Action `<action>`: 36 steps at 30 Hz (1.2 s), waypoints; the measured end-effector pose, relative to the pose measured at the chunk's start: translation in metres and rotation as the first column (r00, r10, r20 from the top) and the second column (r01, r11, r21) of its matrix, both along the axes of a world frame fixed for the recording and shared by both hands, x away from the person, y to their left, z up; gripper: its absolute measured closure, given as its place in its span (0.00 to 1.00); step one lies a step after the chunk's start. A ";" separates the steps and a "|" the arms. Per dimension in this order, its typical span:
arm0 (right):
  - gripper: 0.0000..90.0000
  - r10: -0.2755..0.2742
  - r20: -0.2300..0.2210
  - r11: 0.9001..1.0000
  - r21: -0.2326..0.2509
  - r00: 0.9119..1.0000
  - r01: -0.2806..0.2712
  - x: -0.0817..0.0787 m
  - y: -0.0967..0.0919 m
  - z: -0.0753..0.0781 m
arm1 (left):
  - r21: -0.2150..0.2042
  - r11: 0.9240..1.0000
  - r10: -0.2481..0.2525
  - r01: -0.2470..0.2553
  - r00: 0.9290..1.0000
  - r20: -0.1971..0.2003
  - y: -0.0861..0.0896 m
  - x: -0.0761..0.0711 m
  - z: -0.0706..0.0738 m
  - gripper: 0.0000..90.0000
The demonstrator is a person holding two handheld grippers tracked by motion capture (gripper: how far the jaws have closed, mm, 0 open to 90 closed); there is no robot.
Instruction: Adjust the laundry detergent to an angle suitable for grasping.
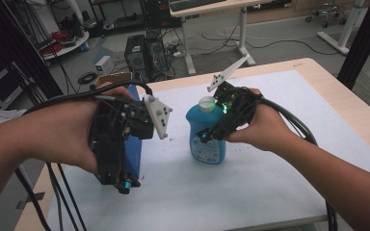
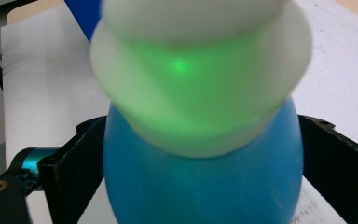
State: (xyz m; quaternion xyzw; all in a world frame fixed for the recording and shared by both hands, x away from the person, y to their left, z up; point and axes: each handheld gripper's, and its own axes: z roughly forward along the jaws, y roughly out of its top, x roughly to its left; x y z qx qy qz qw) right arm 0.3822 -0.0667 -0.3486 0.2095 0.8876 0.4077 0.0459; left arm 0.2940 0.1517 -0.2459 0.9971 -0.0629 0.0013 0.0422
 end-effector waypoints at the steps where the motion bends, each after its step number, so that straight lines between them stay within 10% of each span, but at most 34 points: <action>1: 0.07 -0.002 0.005 1.000 0.005 1.000 0.002 0.000 0.000 0.000 | -0.001 1.000 0.000 0.000 1.000 0.000 0.000 0.000 0.000 0.03; 36: 0.32 0.016 0.035 0.999 0.027 0.999 -0.017 0.000 0.001 -0.003 | 0.005 1.000 0.004 -0.004 1.000 -0.003 0.000 0.000 -0.003 0.03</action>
